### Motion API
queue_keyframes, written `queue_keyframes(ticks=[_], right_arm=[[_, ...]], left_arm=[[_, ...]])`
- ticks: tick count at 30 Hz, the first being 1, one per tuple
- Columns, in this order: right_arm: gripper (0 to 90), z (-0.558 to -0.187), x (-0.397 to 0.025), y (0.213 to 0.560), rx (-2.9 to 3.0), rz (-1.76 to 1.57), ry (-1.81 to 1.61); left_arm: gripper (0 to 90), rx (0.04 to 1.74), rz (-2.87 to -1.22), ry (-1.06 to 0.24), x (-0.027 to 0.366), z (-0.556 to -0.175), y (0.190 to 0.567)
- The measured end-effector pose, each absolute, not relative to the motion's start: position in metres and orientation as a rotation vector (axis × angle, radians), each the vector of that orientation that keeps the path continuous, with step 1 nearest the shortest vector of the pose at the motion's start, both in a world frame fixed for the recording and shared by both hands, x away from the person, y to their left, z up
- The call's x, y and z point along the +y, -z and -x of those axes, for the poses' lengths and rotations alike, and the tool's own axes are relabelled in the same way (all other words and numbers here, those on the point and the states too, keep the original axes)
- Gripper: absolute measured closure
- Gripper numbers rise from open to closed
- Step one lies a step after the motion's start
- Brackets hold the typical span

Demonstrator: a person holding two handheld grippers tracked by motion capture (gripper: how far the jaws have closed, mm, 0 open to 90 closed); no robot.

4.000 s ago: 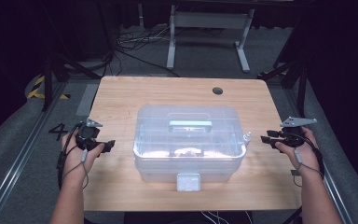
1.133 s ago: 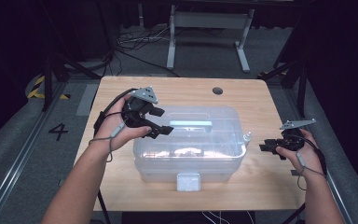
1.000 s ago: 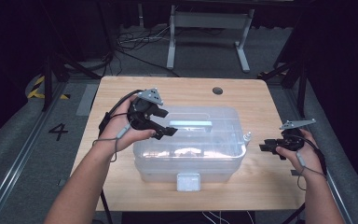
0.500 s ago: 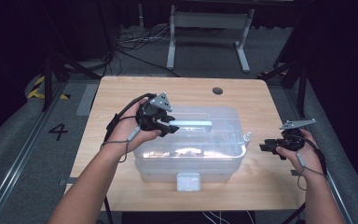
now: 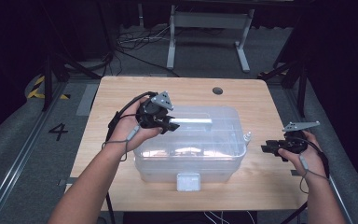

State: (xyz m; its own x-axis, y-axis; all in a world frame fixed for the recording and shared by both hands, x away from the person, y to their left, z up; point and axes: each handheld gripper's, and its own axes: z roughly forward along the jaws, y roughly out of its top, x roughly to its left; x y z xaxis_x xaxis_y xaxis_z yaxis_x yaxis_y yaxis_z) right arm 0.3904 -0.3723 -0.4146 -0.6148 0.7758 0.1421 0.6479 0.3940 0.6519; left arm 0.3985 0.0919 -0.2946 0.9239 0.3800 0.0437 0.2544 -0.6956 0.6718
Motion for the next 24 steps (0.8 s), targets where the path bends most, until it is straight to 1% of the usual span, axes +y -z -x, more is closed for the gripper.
queue_keyframes(ticks=[11,14,24], right_arm=[[63.3,-0.383,-0.375,0.41,2.434,-1.264,-1.051],[63.8,-0.381,-0.375,0.408,2.434,-1.257,-1.055],[63.9,-0.378,-0.372,0.403,2.431,-1.23,-1.073]], left_arm=[[74.0,0.493,-2.373,-0.197,0.092,-0.409,0.284],[73.5,0.515,-2.368,-0.156,0.092,-0.415,0.281],[73.1,0.544,-2.355,-0.156,0.093,-0.423,0.275]])
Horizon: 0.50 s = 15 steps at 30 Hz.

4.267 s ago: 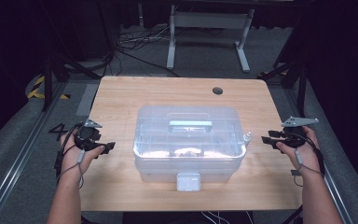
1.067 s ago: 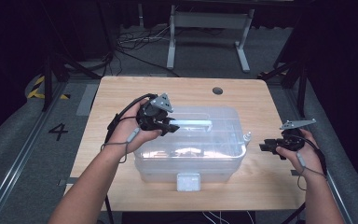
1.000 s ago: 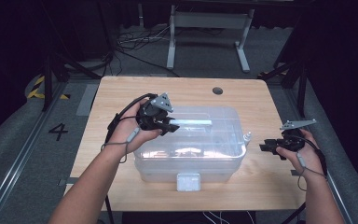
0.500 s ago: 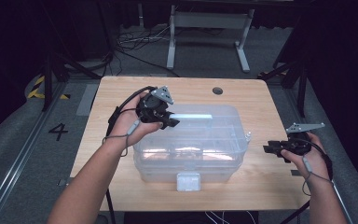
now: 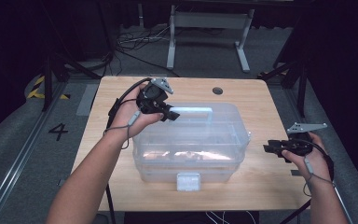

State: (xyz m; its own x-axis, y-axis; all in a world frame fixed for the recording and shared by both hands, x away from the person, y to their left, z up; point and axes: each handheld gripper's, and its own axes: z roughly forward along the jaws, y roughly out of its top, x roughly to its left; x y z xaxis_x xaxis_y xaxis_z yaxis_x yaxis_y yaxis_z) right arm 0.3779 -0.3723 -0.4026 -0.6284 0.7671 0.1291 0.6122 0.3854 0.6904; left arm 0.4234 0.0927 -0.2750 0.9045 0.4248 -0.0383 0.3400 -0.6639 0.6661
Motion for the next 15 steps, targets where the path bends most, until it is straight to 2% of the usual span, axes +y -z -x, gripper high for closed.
queue_keyframes(ticks=[15], right_arm=[[63.7,-0.373,-0.368,0.396,2.426,-1.16,-1.104]], left_arm=[[72.5,0.59,-2.351,-0.147,0.092,-0.441,0.265]])
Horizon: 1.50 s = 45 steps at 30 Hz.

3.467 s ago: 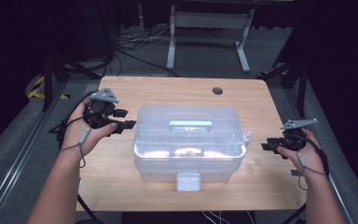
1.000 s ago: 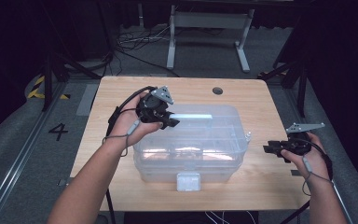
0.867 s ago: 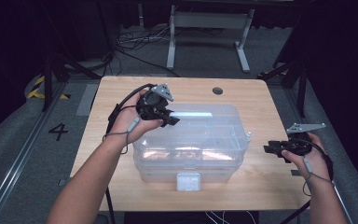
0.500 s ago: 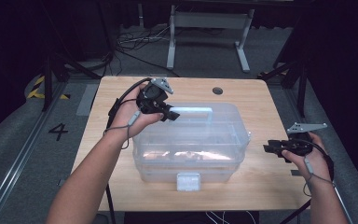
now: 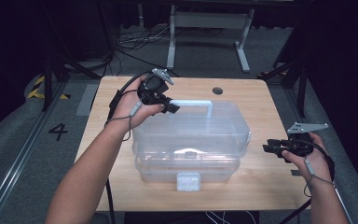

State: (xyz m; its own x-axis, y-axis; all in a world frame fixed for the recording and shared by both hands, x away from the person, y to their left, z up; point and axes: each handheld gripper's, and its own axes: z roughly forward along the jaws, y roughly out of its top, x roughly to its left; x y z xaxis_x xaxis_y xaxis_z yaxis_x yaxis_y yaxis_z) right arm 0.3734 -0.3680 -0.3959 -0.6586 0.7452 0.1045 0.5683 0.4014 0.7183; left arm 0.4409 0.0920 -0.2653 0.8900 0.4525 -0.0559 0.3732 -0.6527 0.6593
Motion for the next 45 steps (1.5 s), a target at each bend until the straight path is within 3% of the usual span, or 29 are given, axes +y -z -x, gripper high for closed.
queue_keyframes(ticks=[35,40,45], right_arm=[[64.1,-0.364,-0.359,0.384,2.414,-1.065,-1.127],[67.7,-0.362,-0.357,0.381,2.401,-1.047,-1.166],[77.2,-0.359,-0.351,0.375,2.405,-1.022,-1.218]], left_arm=[[70.0,0.665,-2.314,-0.119,0.094,-0.478,0.253],[69.8,0.665,-2.321,-0.116,0.093,-0.48,0.252],[69.7,0.67,-2.321,-0.103,0.094,-0.484,0.251]])
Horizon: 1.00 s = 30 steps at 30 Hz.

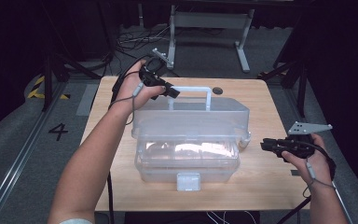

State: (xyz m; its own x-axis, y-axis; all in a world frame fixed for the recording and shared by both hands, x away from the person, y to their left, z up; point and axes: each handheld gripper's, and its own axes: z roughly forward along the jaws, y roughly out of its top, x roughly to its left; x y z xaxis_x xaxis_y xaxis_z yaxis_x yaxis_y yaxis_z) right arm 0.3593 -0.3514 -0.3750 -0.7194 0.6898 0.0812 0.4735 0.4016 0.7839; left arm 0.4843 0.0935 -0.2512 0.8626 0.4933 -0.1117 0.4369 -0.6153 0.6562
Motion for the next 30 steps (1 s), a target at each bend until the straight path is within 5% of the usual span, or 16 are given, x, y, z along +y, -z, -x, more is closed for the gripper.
queue_keyframes(ticks=[30], right_arm=[[90.0,-0.346,-0.295,0.347,2.394,-0.695,-1.53]], left_arm=[[69.3,0.67,-2.327,-0.064,0.095,-0.497,0.249]])
